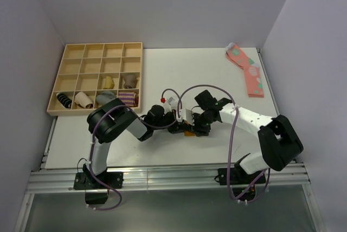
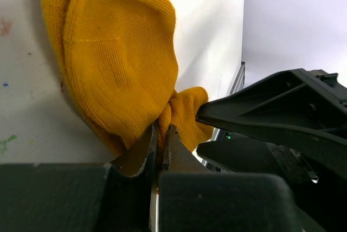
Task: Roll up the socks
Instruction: Roll the sock at the center of the board.
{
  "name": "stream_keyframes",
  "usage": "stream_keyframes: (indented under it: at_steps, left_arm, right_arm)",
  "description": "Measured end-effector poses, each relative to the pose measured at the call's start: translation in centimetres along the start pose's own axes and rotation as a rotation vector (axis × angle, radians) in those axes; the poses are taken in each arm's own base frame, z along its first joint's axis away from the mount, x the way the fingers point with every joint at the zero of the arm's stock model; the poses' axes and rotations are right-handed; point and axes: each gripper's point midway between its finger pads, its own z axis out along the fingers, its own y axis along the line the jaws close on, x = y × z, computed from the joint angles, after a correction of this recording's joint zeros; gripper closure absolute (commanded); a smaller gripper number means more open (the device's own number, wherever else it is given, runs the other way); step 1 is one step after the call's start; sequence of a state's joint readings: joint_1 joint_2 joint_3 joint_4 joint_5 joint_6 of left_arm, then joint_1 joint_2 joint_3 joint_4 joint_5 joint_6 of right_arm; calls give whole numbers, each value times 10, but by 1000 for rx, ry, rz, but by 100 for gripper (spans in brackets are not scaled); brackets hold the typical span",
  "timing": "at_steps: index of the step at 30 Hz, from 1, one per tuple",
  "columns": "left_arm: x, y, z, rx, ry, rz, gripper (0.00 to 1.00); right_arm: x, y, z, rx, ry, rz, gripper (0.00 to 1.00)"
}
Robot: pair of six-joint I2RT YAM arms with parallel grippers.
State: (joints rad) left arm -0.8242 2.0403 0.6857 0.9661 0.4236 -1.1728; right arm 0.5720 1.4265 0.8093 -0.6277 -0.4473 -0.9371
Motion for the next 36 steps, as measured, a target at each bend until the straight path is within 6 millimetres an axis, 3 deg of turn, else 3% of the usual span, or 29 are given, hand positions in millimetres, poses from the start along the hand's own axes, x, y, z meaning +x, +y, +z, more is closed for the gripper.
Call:
stream_keyframes:
  at_steps: [13,16,17,20,23,36]
  left_arm:
    - [-8,6,-1,-21,56,-63,100]
    - [-9,7,-1,-28,70,-72,100]
    - [-9,7,-1,-32,74,-76,100]
    - [-9,8,-1,-42,81,-81,100]
    - [-10,8,-2,-52,81,-85,100]
    - [-3,6,-6,-146,-55,-82,97]
  right_arm:
    - [1,-10,15,41,48,-82,48]
    - [2,-14,17,53,55,-86,56]
    - [2,-15,18,53,56,-86,67]
    - [0,-18,19,46,69,-70,83]
    - [-2,-19,19,21,86,-34,90]
    - [-4,-15,18,-189,66,153,93]
